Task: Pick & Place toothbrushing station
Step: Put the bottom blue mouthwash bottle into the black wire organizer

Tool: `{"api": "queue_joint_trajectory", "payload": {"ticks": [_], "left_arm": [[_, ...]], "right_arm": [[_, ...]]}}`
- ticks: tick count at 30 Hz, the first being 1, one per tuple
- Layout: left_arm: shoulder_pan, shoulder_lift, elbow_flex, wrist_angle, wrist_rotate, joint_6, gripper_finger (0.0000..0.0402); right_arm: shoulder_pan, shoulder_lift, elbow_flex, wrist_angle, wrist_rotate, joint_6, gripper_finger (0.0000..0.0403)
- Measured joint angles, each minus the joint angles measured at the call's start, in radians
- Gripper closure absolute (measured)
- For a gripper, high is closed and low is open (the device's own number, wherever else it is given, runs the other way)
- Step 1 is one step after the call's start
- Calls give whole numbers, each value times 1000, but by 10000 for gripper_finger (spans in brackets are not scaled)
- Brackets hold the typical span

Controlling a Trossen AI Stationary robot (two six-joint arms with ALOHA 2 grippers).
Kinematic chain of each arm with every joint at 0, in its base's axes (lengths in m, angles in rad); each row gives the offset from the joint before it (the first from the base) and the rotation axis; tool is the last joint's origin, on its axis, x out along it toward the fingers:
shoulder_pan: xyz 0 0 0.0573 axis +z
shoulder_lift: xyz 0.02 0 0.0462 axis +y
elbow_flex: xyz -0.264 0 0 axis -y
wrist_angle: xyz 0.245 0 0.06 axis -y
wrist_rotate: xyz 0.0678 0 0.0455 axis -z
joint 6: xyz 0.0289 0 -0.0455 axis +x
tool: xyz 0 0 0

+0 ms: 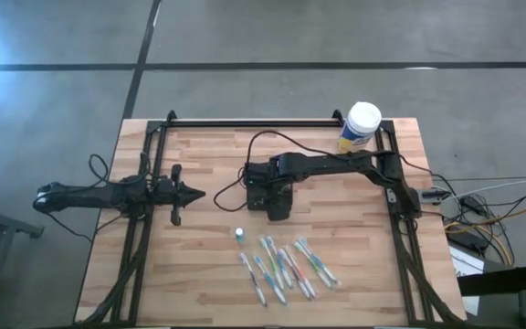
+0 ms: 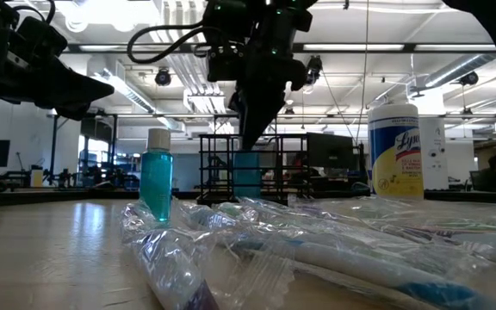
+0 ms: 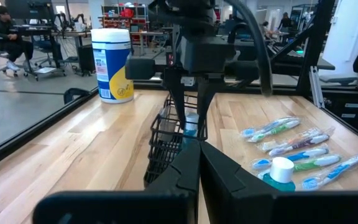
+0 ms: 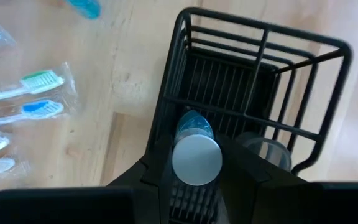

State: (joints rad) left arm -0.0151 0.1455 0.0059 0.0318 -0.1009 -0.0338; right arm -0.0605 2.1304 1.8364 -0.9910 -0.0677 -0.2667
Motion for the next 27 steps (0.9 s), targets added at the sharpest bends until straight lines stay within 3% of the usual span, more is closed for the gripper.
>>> {"api": "queue_joint_trajectory", "payload": {"ticks": [8,19,27], "left_arm": [[0,2,0,-1,0,7,388],[0,2,0,-2,-1,11,388],[0,2,0,-2,-1,11,388]], "right_arm": [[-8,10,4,4,3,-3,307],[-10,5,3,-3,6,-8,242],[-10,5,40,-27,5,-6,252]]}}
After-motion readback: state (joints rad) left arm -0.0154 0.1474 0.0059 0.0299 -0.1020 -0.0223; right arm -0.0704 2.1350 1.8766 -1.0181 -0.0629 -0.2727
